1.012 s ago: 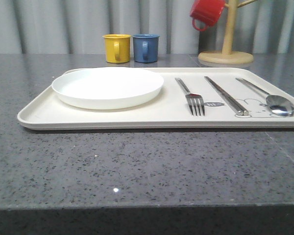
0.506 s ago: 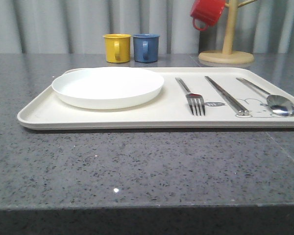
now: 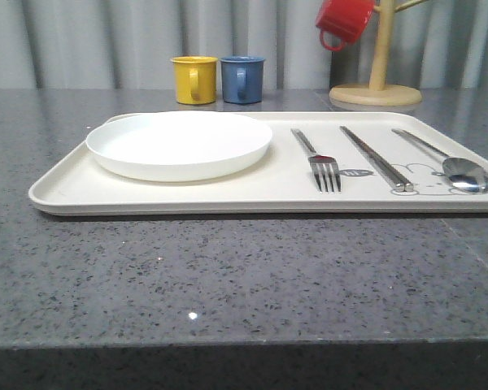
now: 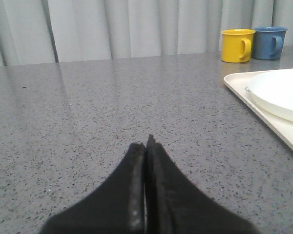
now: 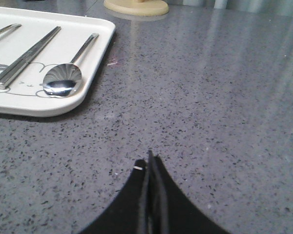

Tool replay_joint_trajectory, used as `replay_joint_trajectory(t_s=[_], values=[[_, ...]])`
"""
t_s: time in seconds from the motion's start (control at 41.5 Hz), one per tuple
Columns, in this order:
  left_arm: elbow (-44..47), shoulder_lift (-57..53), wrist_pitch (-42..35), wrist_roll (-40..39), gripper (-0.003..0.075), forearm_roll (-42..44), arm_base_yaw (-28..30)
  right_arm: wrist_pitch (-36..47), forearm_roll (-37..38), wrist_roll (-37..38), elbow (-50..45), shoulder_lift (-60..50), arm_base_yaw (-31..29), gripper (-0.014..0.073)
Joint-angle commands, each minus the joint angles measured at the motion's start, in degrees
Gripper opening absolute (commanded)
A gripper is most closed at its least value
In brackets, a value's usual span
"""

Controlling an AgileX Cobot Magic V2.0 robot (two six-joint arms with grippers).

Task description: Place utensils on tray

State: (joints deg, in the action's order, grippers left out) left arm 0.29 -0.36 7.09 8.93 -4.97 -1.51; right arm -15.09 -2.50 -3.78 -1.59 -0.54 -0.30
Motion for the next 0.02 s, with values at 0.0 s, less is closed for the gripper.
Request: replay_joint_trajectory(t_s=[0.0], values=[[0.2, -1.13, -5.02, -0.8, -0.0019, -0.18, -0.37, 4.42, 0.05, -0.53, 0.19, -0.96, -0.3, -0.0068]])
